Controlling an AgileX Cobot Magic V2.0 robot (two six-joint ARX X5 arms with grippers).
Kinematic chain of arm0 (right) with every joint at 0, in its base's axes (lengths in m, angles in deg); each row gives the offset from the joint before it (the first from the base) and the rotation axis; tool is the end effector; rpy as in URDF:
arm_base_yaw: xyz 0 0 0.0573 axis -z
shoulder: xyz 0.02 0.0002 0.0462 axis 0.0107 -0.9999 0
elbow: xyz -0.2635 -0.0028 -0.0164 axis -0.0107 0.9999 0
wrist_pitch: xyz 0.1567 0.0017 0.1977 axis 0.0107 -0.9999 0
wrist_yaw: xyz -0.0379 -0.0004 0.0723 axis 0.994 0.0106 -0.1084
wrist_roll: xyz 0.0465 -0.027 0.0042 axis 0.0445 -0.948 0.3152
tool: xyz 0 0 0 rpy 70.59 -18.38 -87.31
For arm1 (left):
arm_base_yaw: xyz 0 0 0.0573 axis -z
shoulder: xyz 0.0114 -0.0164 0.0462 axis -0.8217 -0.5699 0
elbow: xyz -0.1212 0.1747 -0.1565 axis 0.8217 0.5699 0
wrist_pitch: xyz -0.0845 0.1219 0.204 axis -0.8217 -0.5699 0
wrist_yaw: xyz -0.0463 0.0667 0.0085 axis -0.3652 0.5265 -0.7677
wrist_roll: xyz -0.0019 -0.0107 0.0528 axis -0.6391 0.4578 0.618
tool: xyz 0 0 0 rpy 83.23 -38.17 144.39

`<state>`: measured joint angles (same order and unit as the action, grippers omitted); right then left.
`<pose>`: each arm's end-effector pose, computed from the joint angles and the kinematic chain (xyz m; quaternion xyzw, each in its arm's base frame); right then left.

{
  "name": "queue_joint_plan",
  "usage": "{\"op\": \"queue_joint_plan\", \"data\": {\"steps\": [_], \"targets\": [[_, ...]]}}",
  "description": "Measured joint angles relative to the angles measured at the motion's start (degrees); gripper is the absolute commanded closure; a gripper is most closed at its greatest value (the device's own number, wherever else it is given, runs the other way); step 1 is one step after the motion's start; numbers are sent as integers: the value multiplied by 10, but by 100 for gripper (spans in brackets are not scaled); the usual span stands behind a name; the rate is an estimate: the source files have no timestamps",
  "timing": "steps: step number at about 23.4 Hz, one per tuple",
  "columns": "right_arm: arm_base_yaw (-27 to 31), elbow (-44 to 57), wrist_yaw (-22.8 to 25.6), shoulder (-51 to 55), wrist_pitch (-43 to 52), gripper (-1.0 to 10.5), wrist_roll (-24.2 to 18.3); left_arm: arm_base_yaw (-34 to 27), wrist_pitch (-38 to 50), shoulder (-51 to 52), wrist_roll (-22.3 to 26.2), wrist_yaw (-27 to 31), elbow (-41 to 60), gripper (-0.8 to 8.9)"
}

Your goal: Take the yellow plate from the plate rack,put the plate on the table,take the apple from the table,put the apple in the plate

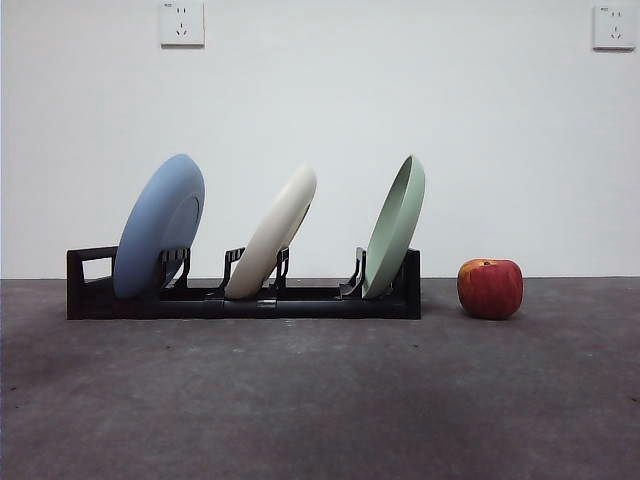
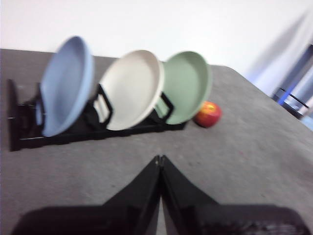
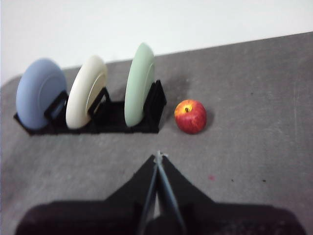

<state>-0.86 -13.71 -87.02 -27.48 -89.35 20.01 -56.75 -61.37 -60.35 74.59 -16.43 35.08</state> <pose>0.0680 0.0095 0.3336 0.0814 0.1755 0.1349 0.9718 0.0848 -0.0130 0.3128 -0.1223 0.1602 -0.2456 0.9482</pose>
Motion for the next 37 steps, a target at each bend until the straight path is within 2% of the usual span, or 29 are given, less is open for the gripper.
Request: {"op": "queue_joint_plan", "data": {"steps": [7,16,18,21,22,23,27,31,37], "targets": [[0,-110,-16,-59,-99,957,-58,6,-75,-50,35,-15,-94,820],[0,-129,-30,-81,-132,919,-85,19,-90,-68,48,-15,-118,802],[0,-130,-31,-82,-139,810,-86,19,-92,-70,48,-24,-118,703],[0,-130,-50,-83,-144,578,-87,19,-93,-71,48,-51,-118,425],[0,-130,-64,-85,-149,467,-87,19,-93,-72,48,-60,-118,293],[0,-130,-74,-88,-151,400,-87,19,-93,-74,49,-67,-118,250],[0,-130,-93,-93,-155,374,-87,23,-93,-86,51,-97,-118,247],[0,-130,-96,-93,-155,375,-87,35,-90,-96,60,-102,-118,247],[0,-130,-108,-106,-156,376,-87,70,-20,-159,75,-105,-121,247]]}}
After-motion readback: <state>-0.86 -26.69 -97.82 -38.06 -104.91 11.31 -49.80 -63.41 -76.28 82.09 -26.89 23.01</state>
